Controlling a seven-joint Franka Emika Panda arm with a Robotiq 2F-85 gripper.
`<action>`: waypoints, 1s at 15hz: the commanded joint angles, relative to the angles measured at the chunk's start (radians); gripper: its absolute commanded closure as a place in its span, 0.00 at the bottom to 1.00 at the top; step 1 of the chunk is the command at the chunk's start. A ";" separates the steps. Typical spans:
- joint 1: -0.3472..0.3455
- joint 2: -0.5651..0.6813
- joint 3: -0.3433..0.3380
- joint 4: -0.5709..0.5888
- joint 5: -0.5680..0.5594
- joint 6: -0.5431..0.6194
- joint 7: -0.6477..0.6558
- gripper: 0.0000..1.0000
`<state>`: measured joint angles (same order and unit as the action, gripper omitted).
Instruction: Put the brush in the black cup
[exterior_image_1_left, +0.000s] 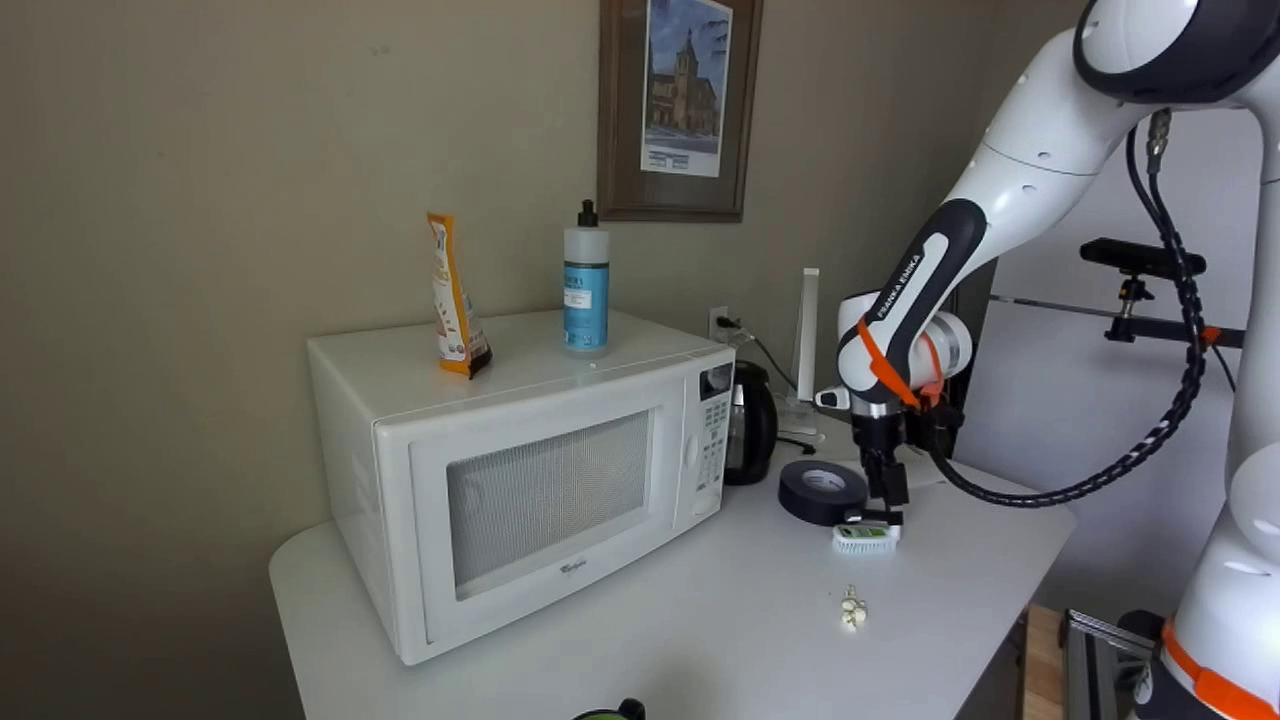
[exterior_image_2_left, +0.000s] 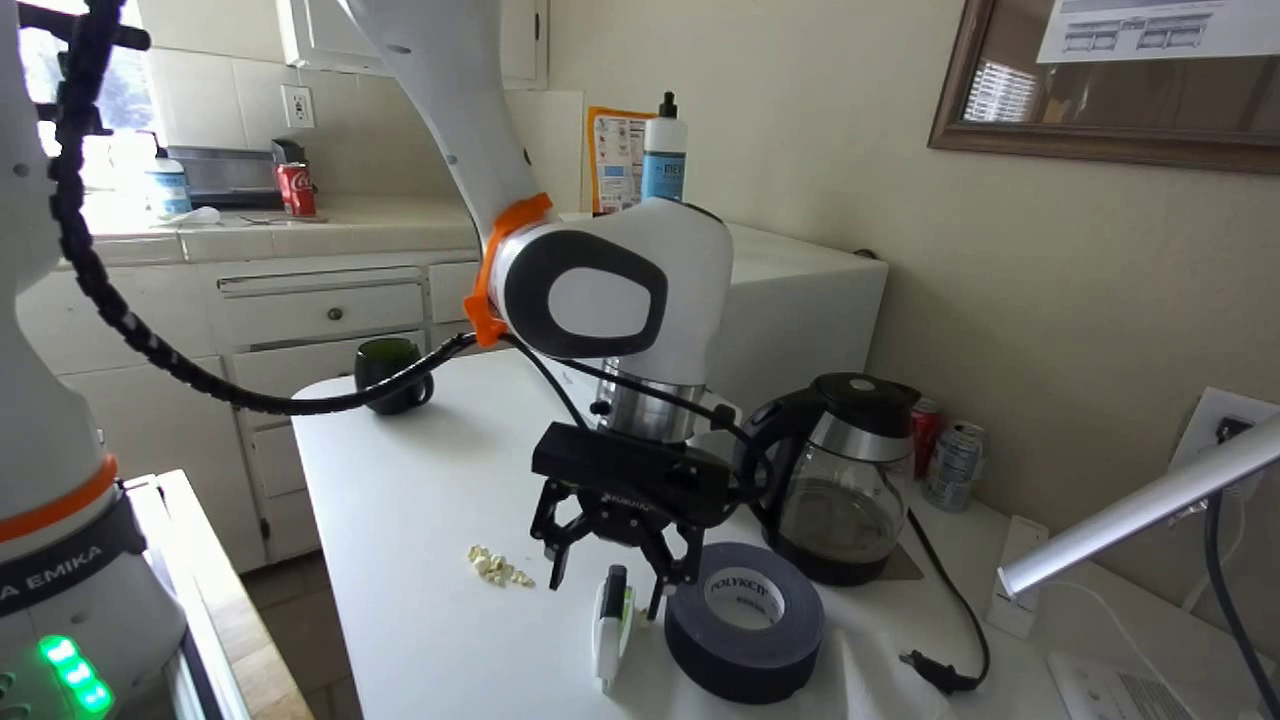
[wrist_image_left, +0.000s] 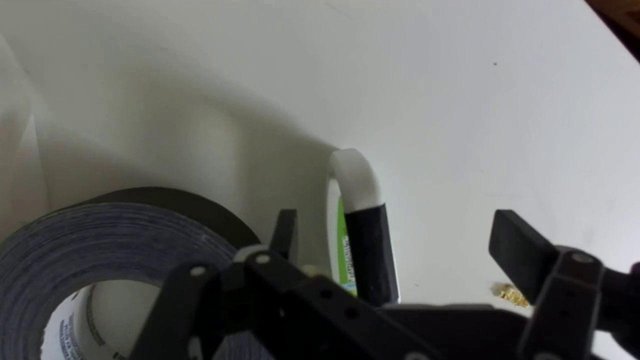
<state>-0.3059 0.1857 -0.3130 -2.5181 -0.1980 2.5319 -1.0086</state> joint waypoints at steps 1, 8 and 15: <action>-0.032 0.083 0.039 0.056 0.032 0.022 -0.035 0.34; -0.029 0.074 0.053 0.066 -0.023 0.025 0.011 0.89; 0.098 -0.216 0.070 -0.203 -0.415 0.011 0.139 0.94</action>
<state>-0.2571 0.1363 -0.2630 -2.5644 -0.4794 2.5337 -0.9149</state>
